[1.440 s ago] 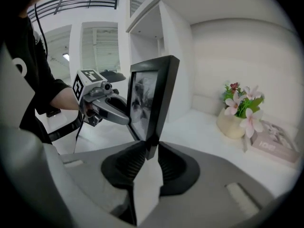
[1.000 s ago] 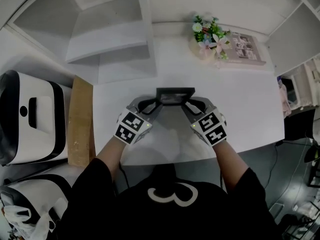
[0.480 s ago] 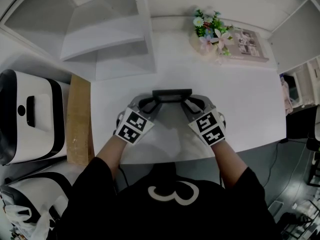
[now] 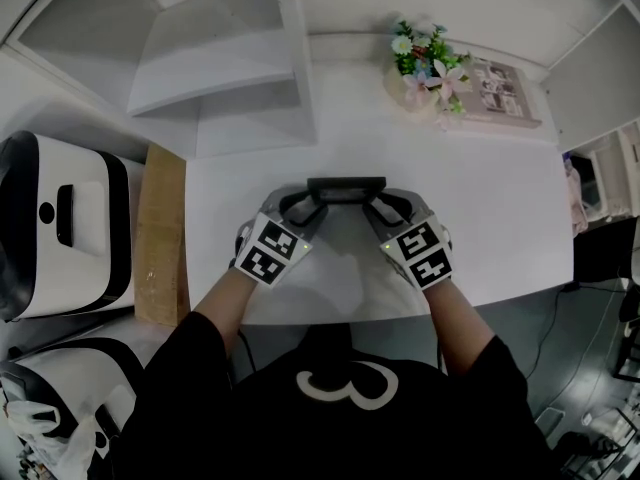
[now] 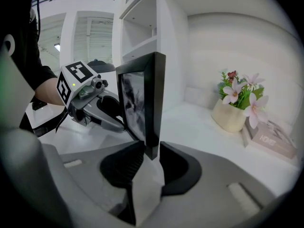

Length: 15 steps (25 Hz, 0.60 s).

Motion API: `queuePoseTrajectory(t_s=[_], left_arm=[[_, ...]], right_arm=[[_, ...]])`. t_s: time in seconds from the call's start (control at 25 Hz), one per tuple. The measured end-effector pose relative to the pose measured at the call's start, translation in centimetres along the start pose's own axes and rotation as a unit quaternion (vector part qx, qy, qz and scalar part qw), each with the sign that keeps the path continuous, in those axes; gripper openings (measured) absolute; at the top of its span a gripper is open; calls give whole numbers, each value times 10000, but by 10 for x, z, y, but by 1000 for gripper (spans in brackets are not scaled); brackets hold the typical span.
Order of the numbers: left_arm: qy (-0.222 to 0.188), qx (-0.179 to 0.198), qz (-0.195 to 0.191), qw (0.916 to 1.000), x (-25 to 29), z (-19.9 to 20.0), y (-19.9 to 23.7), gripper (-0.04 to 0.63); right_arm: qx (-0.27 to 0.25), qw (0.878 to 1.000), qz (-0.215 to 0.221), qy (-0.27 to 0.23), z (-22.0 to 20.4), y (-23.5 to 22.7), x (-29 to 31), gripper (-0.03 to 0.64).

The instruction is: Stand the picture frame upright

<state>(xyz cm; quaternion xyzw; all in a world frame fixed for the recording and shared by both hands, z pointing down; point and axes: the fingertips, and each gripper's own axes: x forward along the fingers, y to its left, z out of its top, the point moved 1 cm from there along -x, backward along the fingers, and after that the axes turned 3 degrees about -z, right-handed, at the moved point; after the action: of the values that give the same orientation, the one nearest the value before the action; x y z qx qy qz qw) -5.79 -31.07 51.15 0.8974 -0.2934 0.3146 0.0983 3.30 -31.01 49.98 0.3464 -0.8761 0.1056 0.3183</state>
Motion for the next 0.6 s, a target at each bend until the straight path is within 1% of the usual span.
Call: queuePoseTrajectory(t_s=[0.2, 0.36, 0.48, 0.6], left_arm=[[-21, -56, 14, 10000, -3, 0, 0, 166], [-147, -174, 70, 9997, -10, 5, 0, 190], [-218, -454, 108, 9987, -21, 7, 0, 210], [-164, -901, 188, 9956, -41, 3, -4, 219]], right_arm=[[-21, 10000, -9, -30, 2, -1, -3, 126], [-40, 10000, -24, -48, 4, 1, -11, 146], [73, 10000, -27, -25, 2, 2, -25, 147], [430, 9989, -69, -152, 0, -1, -49, 147]])
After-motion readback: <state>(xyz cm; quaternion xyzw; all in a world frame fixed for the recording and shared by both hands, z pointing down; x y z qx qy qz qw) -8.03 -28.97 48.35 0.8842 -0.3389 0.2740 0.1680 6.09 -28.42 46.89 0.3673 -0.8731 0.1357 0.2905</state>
